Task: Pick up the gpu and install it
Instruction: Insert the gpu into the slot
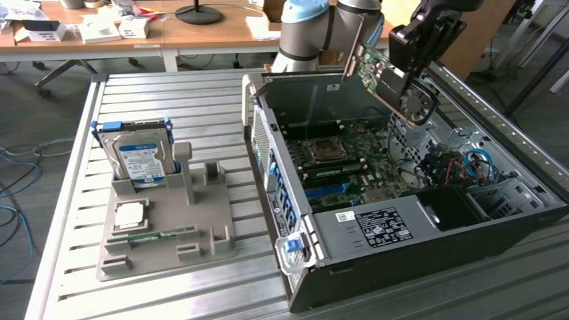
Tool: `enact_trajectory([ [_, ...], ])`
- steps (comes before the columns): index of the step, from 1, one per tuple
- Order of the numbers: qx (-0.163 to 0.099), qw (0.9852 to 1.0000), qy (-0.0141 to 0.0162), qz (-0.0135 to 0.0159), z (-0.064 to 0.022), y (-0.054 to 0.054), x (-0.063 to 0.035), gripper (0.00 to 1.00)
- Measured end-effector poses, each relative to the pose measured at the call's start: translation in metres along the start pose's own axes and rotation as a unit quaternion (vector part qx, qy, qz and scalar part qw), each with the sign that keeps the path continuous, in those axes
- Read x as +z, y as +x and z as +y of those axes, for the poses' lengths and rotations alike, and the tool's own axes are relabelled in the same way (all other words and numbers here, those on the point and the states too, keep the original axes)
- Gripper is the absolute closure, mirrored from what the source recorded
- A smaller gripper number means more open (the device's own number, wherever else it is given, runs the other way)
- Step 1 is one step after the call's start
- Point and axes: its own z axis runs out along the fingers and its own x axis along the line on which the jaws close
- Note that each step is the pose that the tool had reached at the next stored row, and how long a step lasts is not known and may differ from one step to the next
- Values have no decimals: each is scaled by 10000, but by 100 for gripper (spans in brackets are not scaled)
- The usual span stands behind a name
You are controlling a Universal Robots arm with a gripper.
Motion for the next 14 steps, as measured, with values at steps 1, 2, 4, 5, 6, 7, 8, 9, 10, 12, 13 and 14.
enact_trajectory([
  [1, -66, 10000, -1, 4, 0, 0, 1, 74],
  [2, -135, 9999, -2, 7, 0, 0, 2, 74],
  [4, -270, 9996, -4, 14, 0, 0, 3, 74],
  [5, -339, 9994, -5, 18, 0, 0, 4, 74],
  [6, -413, 9991, -6, 22, 0, 0, 5, 74],
  [7, -488, 9988, -7, 26, 0, 0, 6, 74],
  [8, -557, 9984, -8, 29, 0, 0, 7, 74],
  [9, -631, 9980, -9, 33, -1, 0, 8, 74],
  [10, -711, 9975, -10, 37, -1, 0, 9, 74],
  [12, -875, 9962, -13, 45, -1, 0, 11, 74],
  [13, -960, 9954, -14, 50, -1, 0, 12, 74],
  [14, -1051, 9944, -15, 55, -1, 0, 13, 74],
])
